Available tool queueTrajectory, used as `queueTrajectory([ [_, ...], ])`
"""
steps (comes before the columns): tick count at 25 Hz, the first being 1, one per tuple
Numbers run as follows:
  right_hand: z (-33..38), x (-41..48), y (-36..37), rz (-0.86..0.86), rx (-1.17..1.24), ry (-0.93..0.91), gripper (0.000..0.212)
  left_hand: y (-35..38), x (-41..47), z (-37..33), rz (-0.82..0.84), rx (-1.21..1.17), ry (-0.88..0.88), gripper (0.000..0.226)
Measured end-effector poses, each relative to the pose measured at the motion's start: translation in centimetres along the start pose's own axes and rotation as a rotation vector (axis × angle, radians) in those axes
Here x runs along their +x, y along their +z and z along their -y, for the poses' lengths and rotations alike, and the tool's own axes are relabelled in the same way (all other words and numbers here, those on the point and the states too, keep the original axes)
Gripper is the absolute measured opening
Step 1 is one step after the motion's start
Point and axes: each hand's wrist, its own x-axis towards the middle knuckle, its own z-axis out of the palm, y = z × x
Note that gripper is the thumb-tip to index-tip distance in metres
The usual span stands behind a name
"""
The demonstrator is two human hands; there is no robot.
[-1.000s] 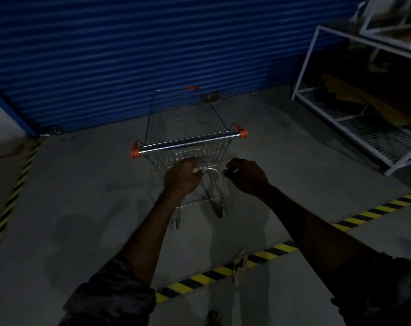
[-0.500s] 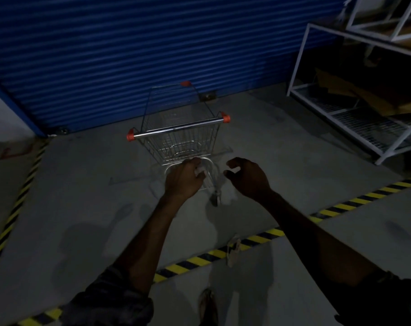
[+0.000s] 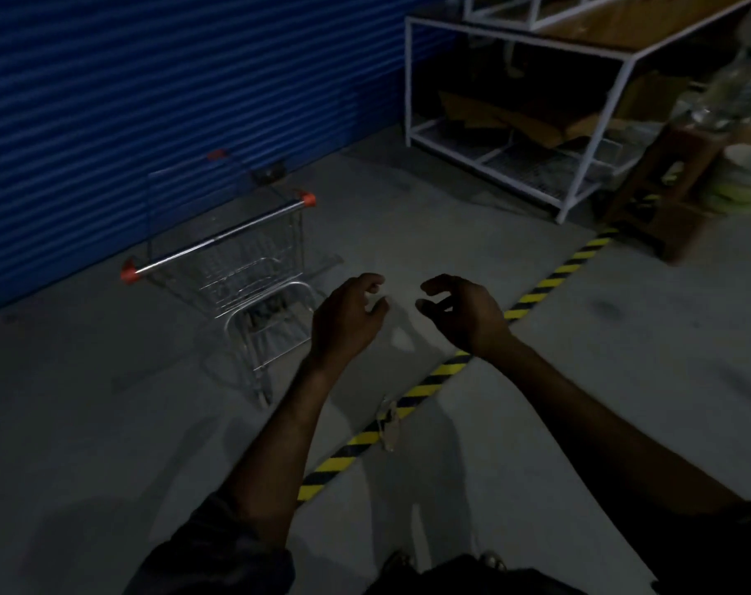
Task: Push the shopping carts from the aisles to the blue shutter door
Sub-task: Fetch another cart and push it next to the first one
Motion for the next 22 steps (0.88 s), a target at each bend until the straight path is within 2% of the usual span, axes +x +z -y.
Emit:
queueTrajectory([
  [9,-2.3,-7.5,-4.8,-0.295,-0.009,0.211,0.035,3.9,0.7,-5.3,0.143,-0.024,0.243,0.028],
  [14,-4.3,-12.8,-8.5,-0.43,-0.018,0.326,0.032,6.7,-0.5,-10.8,0.178,-0.12,0.406,0.026],
  [22,-8.7,-23.5,-14.8,-0.627,-0.033,0.508,0.031,13.2,-5.4,-21.8,0.347,-0.143,0.574,0.028],
])
